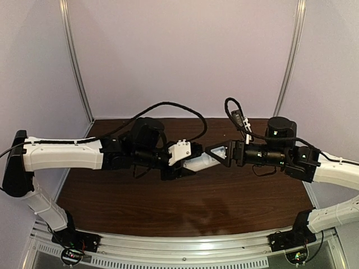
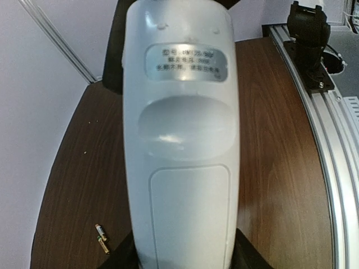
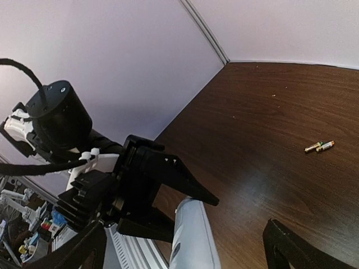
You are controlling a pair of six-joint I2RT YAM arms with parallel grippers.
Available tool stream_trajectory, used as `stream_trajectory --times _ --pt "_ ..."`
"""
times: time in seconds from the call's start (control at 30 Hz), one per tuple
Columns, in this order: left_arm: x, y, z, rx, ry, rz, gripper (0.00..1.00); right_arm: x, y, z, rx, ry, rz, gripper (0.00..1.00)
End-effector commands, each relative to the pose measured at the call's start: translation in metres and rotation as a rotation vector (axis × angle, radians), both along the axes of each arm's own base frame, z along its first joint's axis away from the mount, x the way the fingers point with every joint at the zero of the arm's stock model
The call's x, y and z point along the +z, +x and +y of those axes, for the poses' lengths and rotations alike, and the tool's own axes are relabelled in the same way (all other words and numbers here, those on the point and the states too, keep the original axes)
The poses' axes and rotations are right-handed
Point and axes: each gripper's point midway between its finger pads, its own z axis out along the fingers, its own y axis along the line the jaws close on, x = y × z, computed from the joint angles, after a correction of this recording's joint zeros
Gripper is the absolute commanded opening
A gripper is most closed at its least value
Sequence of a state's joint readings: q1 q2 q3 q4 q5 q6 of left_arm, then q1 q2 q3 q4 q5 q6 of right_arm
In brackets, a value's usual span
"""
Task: Load the batteries into the remote control
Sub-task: Pass from the left arm to the right
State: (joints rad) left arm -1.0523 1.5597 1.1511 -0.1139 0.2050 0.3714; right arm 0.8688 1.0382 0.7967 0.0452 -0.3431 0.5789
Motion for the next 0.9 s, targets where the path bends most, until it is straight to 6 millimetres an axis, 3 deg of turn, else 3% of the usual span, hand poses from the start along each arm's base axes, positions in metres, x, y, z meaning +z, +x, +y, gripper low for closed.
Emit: stream_trajectory --times 0.0,0.23,0.87 --pt "0.008 -0.017 0.005 -0.118 0.008 -0.023 0.21 -0.011 -0.027 0.01 0.169 -0.05 0.082 0.94" --pt "0.005 -0.019 0.012 -0.139 0.05 -0.062 0.2 -0.031 -0.028 0.004 0.163 -0.08 0.2 0.69" --pt "-0.011 -0.003 0.007 -0.101 0.141 -0.114 0.2 -0.069 -0.033 0.016 0.242 -0.112 0.367 0.5"
